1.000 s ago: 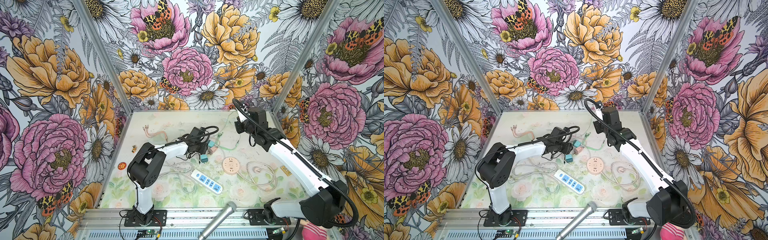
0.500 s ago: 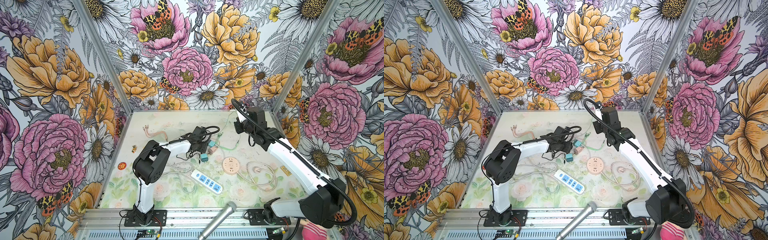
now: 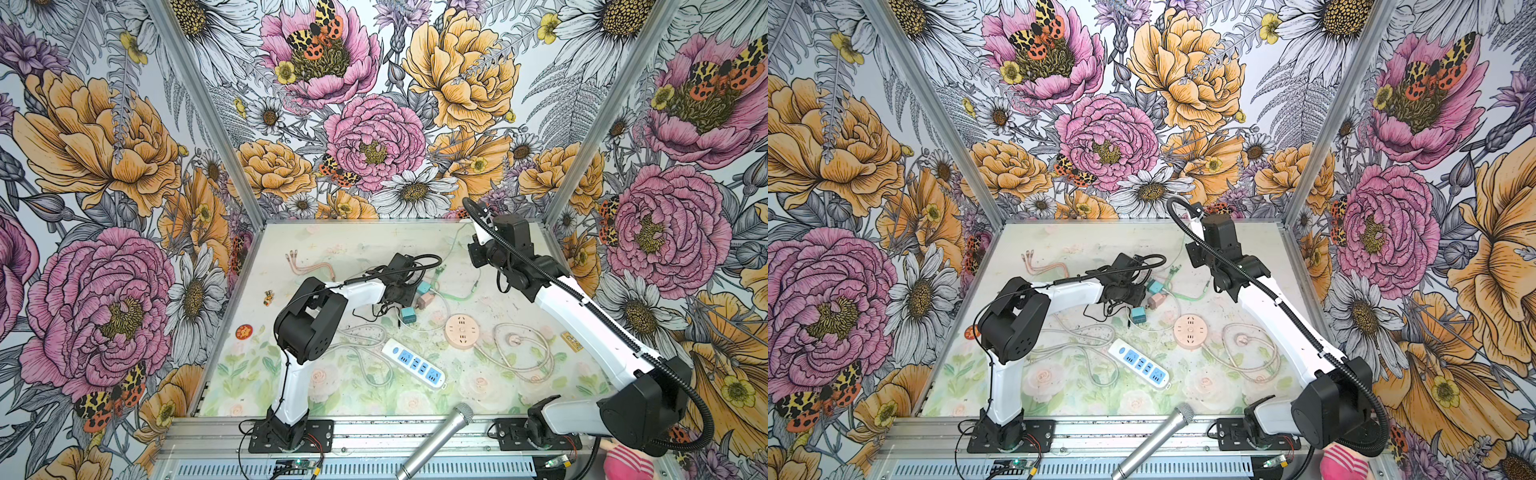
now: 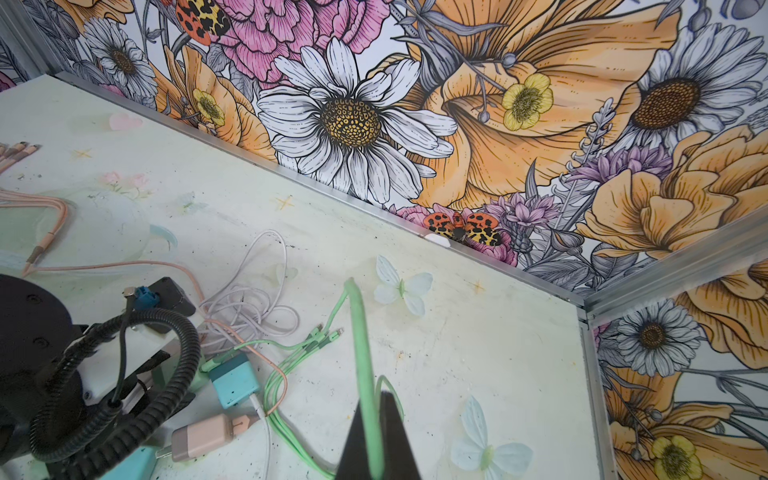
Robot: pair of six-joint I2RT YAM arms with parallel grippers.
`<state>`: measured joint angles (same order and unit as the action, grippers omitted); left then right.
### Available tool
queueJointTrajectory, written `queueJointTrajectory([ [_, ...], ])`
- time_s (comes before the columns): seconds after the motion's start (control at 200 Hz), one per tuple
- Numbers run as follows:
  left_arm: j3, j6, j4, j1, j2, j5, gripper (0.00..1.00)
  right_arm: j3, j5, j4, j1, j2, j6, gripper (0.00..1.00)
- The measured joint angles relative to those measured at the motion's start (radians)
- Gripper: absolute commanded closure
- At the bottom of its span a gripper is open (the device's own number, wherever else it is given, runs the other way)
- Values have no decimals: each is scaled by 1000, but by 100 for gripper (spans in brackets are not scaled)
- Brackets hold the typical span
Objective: Insert the plug
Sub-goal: 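Lift the mint-green charger with the left gripper, then raise the charger with the left gripper while the right gripper pulls the cable away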
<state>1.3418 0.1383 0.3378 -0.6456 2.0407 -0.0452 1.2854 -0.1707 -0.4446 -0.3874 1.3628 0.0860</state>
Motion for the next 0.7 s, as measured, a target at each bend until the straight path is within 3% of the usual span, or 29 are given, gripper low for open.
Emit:
queueJointTrajectory([
  [0.2,4,-22,3,-7,1,-13,61,-5,0,0,0,0,0,100],
  [0.42,5,-55,26,-22,-29,-34,61,-6,-13,0,0,-2,8,100],
  [0.701,9,-79,32,-26,-287,54,60,20,-55,-5,0,-15,51,100],
])
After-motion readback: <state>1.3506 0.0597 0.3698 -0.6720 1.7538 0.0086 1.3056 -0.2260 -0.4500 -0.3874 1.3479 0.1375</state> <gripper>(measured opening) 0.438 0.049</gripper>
